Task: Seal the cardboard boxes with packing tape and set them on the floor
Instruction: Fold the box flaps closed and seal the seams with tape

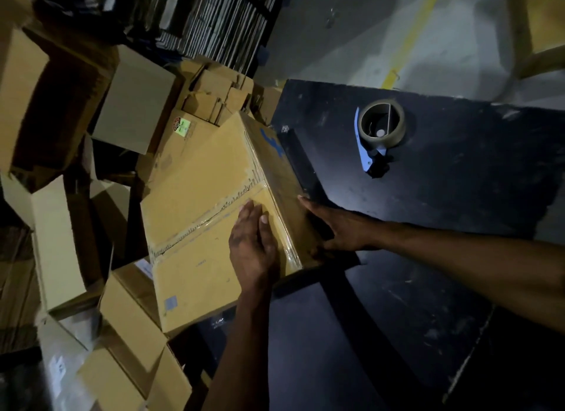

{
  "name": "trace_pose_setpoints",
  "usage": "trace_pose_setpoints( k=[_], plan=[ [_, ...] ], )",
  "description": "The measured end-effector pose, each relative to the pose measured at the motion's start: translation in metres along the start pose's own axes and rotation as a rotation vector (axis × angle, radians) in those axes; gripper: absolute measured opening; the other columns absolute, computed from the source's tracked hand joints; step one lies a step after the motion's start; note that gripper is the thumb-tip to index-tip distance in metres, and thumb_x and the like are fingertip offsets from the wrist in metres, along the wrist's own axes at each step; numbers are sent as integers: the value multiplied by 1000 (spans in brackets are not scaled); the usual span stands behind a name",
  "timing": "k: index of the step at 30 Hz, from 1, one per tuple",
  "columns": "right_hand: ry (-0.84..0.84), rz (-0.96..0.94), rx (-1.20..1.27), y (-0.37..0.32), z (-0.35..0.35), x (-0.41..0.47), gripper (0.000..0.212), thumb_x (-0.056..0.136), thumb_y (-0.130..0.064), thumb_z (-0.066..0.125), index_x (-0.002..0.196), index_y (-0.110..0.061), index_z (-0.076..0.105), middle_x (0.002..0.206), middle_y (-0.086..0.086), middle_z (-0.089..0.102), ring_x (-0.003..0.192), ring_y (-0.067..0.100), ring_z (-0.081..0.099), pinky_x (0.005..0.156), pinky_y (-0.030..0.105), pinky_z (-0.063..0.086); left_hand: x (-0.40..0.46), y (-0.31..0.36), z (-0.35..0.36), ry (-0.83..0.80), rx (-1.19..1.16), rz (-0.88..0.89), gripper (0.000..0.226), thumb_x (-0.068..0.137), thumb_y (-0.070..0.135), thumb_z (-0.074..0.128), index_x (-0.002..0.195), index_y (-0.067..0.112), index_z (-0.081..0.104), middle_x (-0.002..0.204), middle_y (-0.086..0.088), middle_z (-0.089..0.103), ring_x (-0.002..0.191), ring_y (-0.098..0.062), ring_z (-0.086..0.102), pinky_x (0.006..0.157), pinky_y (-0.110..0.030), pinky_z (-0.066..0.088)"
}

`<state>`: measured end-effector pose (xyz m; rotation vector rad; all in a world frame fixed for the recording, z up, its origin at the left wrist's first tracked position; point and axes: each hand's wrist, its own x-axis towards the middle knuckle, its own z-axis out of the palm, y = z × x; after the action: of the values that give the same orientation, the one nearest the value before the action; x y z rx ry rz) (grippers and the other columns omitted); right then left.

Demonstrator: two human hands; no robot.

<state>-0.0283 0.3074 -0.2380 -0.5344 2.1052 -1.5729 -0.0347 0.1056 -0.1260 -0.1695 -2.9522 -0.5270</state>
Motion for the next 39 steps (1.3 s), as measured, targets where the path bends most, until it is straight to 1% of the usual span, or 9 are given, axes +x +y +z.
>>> trace_pose_setpoints(
  k=[3, 6, 10, 17, 21, 27, 31, 35, 39],
  plan=[
    [47, -29, 29, -17, -1, 2, 116, 83, -70, 66, 159, -39, -17, 169, -14, -4, 150, 1, 8, 126, 31, 9, -24, 5, -16, -117, -131, -4, 44, 106, 36, 55, 145, 17, 60, 156, 2, 51, 147, -8, 43, 116, -46, 44],
    [36, -62, 17, -29, 2, 4, 116, 86, -59, 73, 162, -33, -11, 170, -11, -4, 149, -3, 3, 117, 16, 10, -51, -3, -32, -328, -50, 160, 72, 98, 51, 63, 159, 20, 41, 169, 1, 30, 157, -14, 25, 127, -49, 25],
    [15, 19, -2, -4, -4, -9, 100, 92, -52, 71, 159, -50, -5, 170, -6, 16, 152, 12, 27, 121, 35, 33, -52, -3, -42, -452, 191, 240, 102, 86, 79, 57, 166, 28, 20, 173, 6, 9, 160, -16, 12, 128, -47, 22],
    [-57, 184, -51, 9, -3, -14, 106, 80, -55, 79, 153, -61, 2, 162, -4, 37, 138, 19, 49, 107, 41, 49, -48, 43, -31, -366, 333, -130, 98, 80, 57, 79, 162, 37, 29, 167, 22, 23, 153, -18, 31, 118, -40, 38],
    [-98, 146, -63, 11, 5, -12, 120, 74, -58, 84, 160, -47, 0, 167, -3, 25, 148, 18, 34, 118, 39, 37, -54, 45, -23, -297, 254, -270, 96, 79, 47, 81, 161, 42, 30, 164, 17, 34, 153, -29, 33, 116, -43, 37],
    [21, 125, 30, 6, 14, -12, 96, 87, -79, 54, 162, -39, 8, 170, -6, 15, 153, 14, 21, 123, 34, 21, -59, 51, -11, -125, 122, -315, 86, 77, 50, 86, 153, 37, 48, 154, 9, 52, 142, -27, 50, 115, -49, 43],
    [113, 134, -98, 2, 27, -12, 94, 90, -81, 42, 163, -33, 8, 169, -3, 18, 153, 19, 24, 119, 29, 22, -64, 45, -7, -78, 246, -184, 75, 84, 63, 69, 150, 31, 55, 140, -5, 66, 122, -42, 65, 87, -51, 57],
    [144, 140, -167, 10, 39, -9, 106, 78, -95, 26, 162, -34, 7, 169, -1, 17, 152, 25, 25, 121, 44, 30, -61, 28, -20, -155, 57, -190, 56, 97, 61, 46, 151, 43, 49, 152, 12, 51, 144, -20, 47, 109, -47, 50],
    [139, 81, -184, 19, 41, -8, 98, 83, -93, 31, 161, -41, 3, 170, -4, 15, 153, 21, 23, 121, 47, 29, -69, 5, -25, -264, -29, 15, 70, 97, 57, 56, 158, 27, 41, 164, 11, 33, 153, -2, 26, 127, -36, 26]
  ],
)
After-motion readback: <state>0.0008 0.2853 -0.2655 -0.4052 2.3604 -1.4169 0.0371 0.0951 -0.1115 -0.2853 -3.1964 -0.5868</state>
